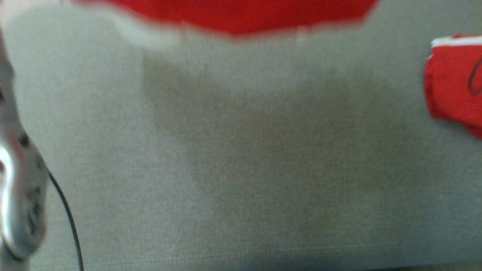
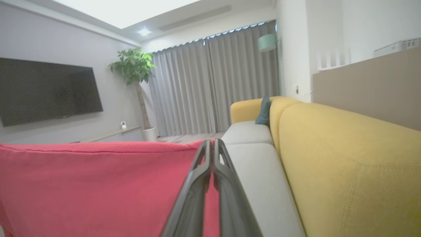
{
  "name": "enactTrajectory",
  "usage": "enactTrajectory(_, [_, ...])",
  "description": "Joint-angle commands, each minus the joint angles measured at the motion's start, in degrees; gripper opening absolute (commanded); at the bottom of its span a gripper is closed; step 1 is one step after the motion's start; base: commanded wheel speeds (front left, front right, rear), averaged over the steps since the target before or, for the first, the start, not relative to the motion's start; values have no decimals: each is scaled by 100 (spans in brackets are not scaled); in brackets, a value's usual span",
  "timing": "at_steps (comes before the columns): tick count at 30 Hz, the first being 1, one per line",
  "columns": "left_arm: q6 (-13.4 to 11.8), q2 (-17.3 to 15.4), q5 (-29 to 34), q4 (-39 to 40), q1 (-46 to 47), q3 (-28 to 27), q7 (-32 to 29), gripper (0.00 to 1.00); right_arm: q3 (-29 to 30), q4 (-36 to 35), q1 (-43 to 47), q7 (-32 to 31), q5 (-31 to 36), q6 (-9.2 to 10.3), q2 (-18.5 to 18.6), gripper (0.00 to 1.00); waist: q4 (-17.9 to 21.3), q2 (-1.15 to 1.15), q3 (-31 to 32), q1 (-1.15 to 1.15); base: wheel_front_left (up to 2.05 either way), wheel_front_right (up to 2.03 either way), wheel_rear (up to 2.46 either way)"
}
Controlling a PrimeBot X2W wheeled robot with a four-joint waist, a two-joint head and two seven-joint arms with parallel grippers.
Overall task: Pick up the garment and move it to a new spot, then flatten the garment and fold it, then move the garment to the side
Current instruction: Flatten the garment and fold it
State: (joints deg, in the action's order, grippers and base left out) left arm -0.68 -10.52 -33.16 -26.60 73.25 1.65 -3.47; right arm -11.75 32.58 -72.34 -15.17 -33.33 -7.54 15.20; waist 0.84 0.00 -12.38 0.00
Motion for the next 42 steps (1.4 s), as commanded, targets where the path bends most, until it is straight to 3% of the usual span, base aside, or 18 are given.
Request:
enactTrajectory(1, [40,-282,90,-69,505,-146,239,0,76,45,-437,423,204,5,-133,0,-37,0,-609,0,0,0,0])
enactTrajectory(7, [368,-150,99,-1105,1398,-145,1200,0,359,1115,-1294,1962,657,5,-417,0,-175,0,-997,0,0,0,0])
enactTrajectory(15, [767,19,111,-2034,709,327,1660,0,-90,2084,-625,2412,234,5,-539,0,-410,0,-1063,0,0,0,0])
enactTrajectory(20, [811,47,75,-2227,-319,846,1759,0,-528,2369,194,2378,-195,5,-480,0,-511,0,-851,0,0,0,0])
enactTrajectory(25, [814,-139,-241,-2246,-1476,1327,1786,0,-1138,2488,1113,2071,-536,5,-349,0,-578,0,-446,0,0,0,0])
enactTrajectory(33, [815,-750,-468,-1903,-3046,2541,1672,0,-2129,2359,2323,1377,-982,5,72,0,-664,0,247,0,0,0,0])
enactTrajectory(42, [816,-1379,-801,-1251,-3971,3315,1565,0,-2744,2273,3036,816,-1357,5,588,0,-720,0,776,0,0,0,0])
